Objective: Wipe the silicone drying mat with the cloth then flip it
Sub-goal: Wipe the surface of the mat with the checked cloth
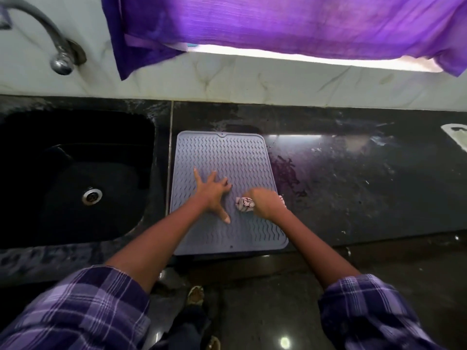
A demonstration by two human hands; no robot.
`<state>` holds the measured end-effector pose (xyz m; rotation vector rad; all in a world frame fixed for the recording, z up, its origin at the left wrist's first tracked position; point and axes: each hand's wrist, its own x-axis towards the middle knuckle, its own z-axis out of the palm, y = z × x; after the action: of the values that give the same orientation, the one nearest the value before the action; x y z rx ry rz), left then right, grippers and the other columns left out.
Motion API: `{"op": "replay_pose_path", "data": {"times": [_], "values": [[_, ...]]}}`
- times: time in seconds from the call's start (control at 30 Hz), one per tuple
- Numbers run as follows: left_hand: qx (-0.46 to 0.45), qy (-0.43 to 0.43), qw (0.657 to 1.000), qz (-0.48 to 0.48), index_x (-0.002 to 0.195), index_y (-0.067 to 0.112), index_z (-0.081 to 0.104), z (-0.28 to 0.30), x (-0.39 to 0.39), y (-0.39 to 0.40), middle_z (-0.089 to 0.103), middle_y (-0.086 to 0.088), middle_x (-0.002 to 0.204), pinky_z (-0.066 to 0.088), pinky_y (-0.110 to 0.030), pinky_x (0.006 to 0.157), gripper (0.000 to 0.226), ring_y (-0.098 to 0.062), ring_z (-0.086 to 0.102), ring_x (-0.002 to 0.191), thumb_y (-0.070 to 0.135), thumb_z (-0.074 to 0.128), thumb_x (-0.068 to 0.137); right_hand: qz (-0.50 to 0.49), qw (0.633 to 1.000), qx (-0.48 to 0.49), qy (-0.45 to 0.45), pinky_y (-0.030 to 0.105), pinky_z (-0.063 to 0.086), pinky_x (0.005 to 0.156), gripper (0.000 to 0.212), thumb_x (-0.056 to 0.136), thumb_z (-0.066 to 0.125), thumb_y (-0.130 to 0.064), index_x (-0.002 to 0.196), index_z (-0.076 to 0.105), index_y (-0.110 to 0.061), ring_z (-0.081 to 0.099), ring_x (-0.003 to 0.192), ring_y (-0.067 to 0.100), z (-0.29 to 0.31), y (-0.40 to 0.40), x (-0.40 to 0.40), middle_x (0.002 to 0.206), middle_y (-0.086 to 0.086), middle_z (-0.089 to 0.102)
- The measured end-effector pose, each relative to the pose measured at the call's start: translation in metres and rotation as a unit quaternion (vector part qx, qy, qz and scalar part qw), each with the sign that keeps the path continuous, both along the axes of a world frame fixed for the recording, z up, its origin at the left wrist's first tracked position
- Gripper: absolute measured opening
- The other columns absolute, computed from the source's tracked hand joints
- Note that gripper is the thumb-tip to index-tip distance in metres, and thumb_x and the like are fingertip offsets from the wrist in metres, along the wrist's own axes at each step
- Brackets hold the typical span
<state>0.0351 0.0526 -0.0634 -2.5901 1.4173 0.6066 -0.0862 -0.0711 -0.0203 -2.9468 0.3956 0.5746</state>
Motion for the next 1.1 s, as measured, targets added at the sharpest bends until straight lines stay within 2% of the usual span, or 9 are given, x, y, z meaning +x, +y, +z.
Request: {"op": "replay_pose_path", "data": {"times": [0.1, 0.3, 0.37, 0.43, 0.53, 0.67, 0.83, 1.0, 1.1], "values": [[0.033, -0.033, 0.999, 0.014, 0.155, 0.025, 0.010, -0.002, -0.015, 0.007, 0.001, 0.002, 0.163, -0.016, -0.077, 0.100, 0.127, -0.035, -0.008, 0.149, 0.080, 0.065, 0.055, 0.002, 0.999, -0.035, -0.012, 0.040, 0.047, 0.092, 0.033, 0.089, 0.057, -0.014, 0.122, 0.060, -0.015, 0.058, 0.113, 0.031, -0.001, 0.013, -0.010, 0.120, 0.012, 0.063], [0.103, -0.071, 0.991, 0.045, 0.154, 0.024, 0.013, 0.016, -0.028, -0.008, 0.002, 0.001, 0.163, -0.012, -0.077, 0.099, 0.122, -0.034, -0.009, 0.149, 0.073, 0.070, 0.059, -0.005, 0.993, 0.013, 0.115, 0.039, 0.047, 0.097, 0.036, 0.088, 0.055, -0.006, 0.123, 0.058, -0.002, 0.057, 0.115, 0.034, 0.004, 0.033, -0.060, 0.124, 0.018, 0.060], [0.097, -0.086, 0.990, 0.061, 0.155, 0.024, 0.010, 0.016, -0.035, -0.006, 0.002, 0.000, 0.163, -0.009, -0.077, 0.101, 0.123, -0.035, -0.008, 0.149, 0.072, 0.071, 0.060, 0.001, 0.992, 0.021, 0.122, 0.038, 0.047, 0.097, 0.035, 0.088, 0.050, -0.001, 0.123, 0.056, 0.002, 0.056, 0.115, 0.033, 0.013, 0.031, -0.064, 0.126, 0.019, 0.058], [0.076, -0.099, 0.989, 0.083, 0.155, 0.024, 0.003, 0.014, -0.041, -0.003, 0.000, -0.001, 0.163, -0.007, -0.077, 0.102, 0.124, -0.035, -0.007, 0.149, 0.069, 0.072, 0.062, -0.017, 0.997, 0.000, 0.079, 0.037, 0.049, 0.091, 0.029, 0.088, 0.050, -0.001, 0.115, 0.059, 0.001, 0.060, 0.104, 0.030, 0.023, 0.023, -0.050, 0.119, 0.018, 0.062], [0.059, -0.093, 0.985, 0.134, 0.154, 0.020, -0.005, 0.012, -0.046, 0.002, -0.002, -0.004, 0.163, -0.006, -0.076, 0.102, 0.130, -0.036, -0.008, 0.149, 0.067, 0.073, 0.062, -0.051, 0.993, -0.078, -0.069, 0.037, 0.052, 0.084, 0.023, 0.086, 0.057, -0.004, 0.106, 0.068, -0.009, 0.066, 0.094, 0.027, 0.024, 0.016, -0.019, 0.103, 0.011, 0.070], [0.065, -0.100, 0.978, 0.173, 0.154, 0.017, -0.008, 0.010, -0.050, 0.004, -0.003, -0.008, 0.163, -0.004, -0.076, 0.103, 0.135, -0.036, -0.006, 0.149, 0.070, 0.073, 0.060, 0.006, 0.987, -0.146, -0.066, 0.037, 0.044, 0.093, 0.027, 0.092, 0.052, -0.009, 0.117, 0.064, -0.010, 0.056, 0.110, 0.029, -0.012, 0.038, -0.018, 0.116, 0.011, 0.060], [0.066, -0.095, 0.976, 0.185, 0.154, 0.015, -0.009, 0.011, -0.048, 0.005, -0.004, -0.009, 0.163, -0.002, -0.075, 0.104, 0.139, -0.037, -0.006, 0.149, 0.073, 0.072, 0.056, 0.062, 0.982, -0.155, -0.091, 0.037, 0.040, 0.093, 0.031, 0.094, 0.046, -0.008, 0.123, 0.054, -0.003, 0.048, 0.114, 0.031, -0.035, 0.052, -0.063, 0.125, 0.014, 0.049], [0.057, -0.083, 0.975, 0.199, 0.154, 0.015, -0.006, 0.010, -0.049, 0.007, -0.002, -0.010, 0.163, -0.001, -0.075, 0.105, 0.138, -0.038, -0.006, 0.149, 0.073, 0.072, 0.056, 0.109, 0.985, -0.131, -0.005, 0.038, 0.042, 0.099, 0.034, 0.093, 0.051, -0.013, 0.125, 0.054, -0.004, 0.048, 0.118, 0.029, -0.025, 0.063, -0.089, 0.127, 0.015, 0.051], [0.046, -0.071, 0.978, 0.192, 0.154, 0.015, -0.004, 0.009, -0.047, 0.010, -0.002, -0.011, 0.163, -0.001, -0.076, 0.106, 0.137, -0.038, -0.007, 0.149, 0.074, 0.071, 0.056, 0.012, 0.997, -0.031, 0.063, 0.039, 0.049, 0.099, 0.031, 0.090, 0.054, -0.009, 0.120, 0.059, -0.004, 0.057, 0.113, 0.029, 0.006, 0.040, -0.066, 0.122, 0.015, 0.060]]}}
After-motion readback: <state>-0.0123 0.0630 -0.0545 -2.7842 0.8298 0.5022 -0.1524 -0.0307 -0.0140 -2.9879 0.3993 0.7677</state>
